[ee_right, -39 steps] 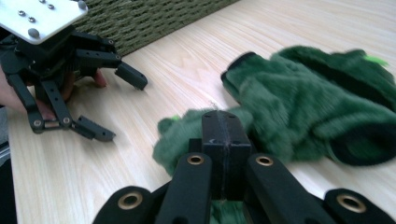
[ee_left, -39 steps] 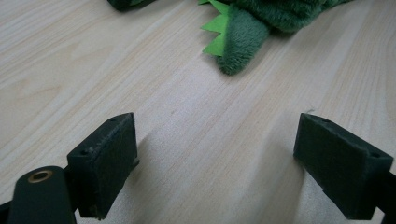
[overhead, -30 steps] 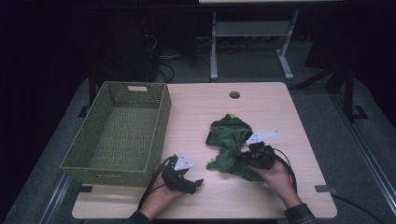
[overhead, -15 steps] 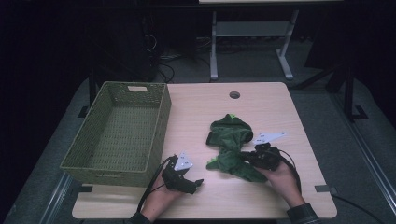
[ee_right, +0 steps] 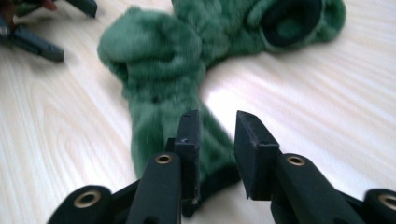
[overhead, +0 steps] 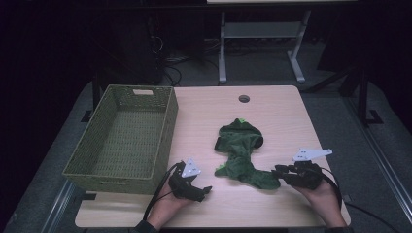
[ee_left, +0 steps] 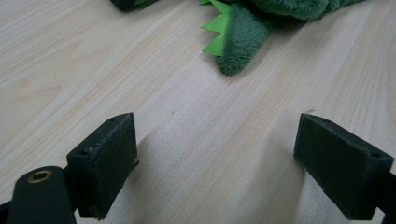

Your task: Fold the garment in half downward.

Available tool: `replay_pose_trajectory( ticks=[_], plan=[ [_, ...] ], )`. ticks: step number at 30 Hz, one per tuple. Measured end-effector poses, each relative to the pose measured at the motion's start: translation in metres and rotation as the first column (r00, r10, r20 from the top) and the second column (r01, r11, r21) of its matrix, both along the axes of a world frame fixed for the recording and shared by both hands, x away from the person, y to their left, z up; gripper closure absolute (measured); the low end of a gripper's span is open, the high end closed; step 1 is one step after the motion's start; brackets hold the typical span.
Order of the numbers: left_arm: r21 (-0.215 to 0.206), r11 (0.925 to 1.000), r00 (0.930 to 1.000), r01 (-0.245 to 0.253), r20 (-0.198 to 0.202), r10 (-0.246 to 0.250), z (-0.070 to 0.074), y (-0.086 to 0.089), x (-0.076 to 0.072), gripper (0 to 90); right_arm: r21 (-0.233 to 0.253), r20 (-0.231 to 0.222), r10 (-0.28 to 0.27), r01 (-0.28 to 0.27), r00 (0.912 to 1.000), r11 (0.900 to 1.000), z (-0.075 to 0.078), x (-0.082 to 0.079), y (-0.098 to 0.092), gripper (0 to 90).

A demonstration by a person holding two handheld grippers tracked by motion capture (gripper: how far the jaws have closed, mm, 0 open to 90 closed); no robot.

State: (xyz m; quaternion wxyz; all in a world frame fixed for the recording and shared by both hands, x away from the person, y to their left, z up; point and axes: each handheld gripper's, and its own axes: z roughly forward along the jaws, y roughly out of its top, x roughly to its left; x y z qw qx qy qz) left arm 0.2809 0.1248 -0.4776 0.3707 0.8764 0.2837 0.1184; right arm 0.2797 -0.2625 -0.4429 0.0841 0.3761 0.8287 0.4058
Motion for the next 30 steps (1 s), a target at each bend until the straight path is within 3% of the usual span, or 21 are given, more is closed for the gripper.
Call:
replay_pose_trajectory(
  ticks=[5,13,25,30],
  plan=[
    [0.001,1.0,1.0,-0.001,-0.001,0.001,0.0,0.0,0.0,12.5,-0.022,0.004,0.007,-0.007,1.0,1.0,-0.005,-0.016,-0.01,68.6],
    [0.003,1.0,1.0,0.0,0.002,0.0,0.0,0.0,0.0,12.5,-0.029,-0.029,0.011,-0.011,0.9995,1.0,-0.014,-0.032,-0.016,67.2],
    [0.003,1.0,1.0,0.001,0.002,-0.001,0.0,0.0,0.0,12.5,-0.057,-0.06,0.048,-0.051,0.9971,0.997,-0.024,-0.032,-0.007,63.9],
    [0.004,1.0,1.0,0.001,0.002,-0.001,0.0,0.0,0.0,12.5,-0.059,-0.064,0.054,-0.058,0.9965,0.997,-0.027,-0.027,-0.003,80.7]
  ],
)
